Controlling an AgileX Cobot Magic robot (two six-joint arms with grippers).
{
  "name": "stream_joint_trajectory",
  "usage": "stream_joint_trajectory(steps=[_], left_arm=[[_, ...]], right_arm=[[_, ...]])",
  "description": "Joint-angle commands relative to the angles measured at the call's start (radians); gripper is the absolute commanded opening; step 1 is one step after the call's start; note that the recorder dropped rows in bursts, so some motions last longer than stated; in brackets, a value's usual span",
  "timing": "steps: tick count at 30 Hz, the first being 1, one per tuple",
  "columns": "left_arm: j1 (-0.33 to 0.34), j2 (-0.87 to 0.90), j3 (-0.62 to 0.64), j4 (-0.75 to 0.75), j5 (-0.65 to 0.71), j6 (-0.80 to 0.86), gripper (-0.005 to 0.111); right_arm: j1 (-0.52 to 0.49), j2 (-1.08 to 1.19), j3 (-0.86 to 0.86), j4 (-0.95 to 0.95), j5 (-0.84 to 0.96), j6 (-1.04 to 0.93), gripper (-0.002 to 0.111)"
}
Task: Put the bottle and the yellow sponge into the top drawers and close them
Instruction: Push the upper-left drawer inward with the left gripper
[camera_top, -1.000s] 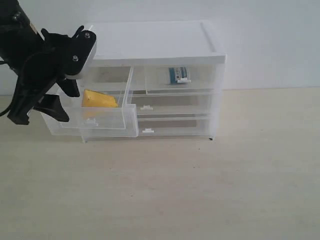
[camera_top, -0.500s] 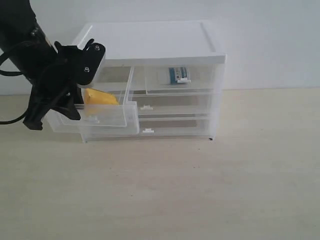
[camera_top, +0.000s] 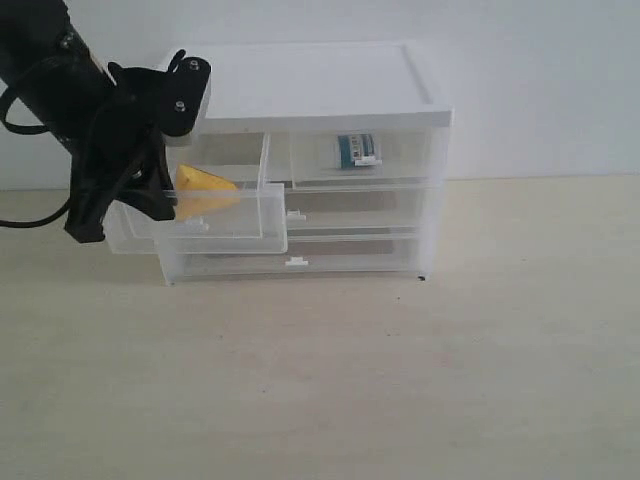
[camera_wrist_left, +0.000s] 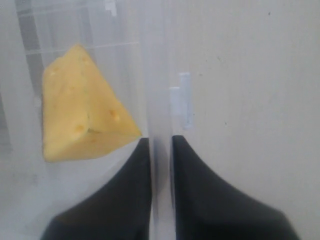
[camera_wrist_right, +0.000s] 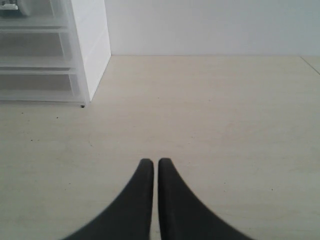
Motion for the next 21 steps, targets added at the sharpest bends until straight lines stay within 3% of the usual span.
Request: stream_joint_trajectory(steps=[1, 21], left_arm=[[-0.008, 0.004, -0.031, -0.121, -0.039, 0.01, 0.004], [-0.004, 0.045, -0.042, -0.058, -0.395, -0.077, 0.004]], right_arm=[[-0.002, -0.005, 0.005, 0.002, -0.008, -0.005, 0.001], [-0.002, -0.005, 0.005, 0.002, -0.008, -0.005, 0.001]])
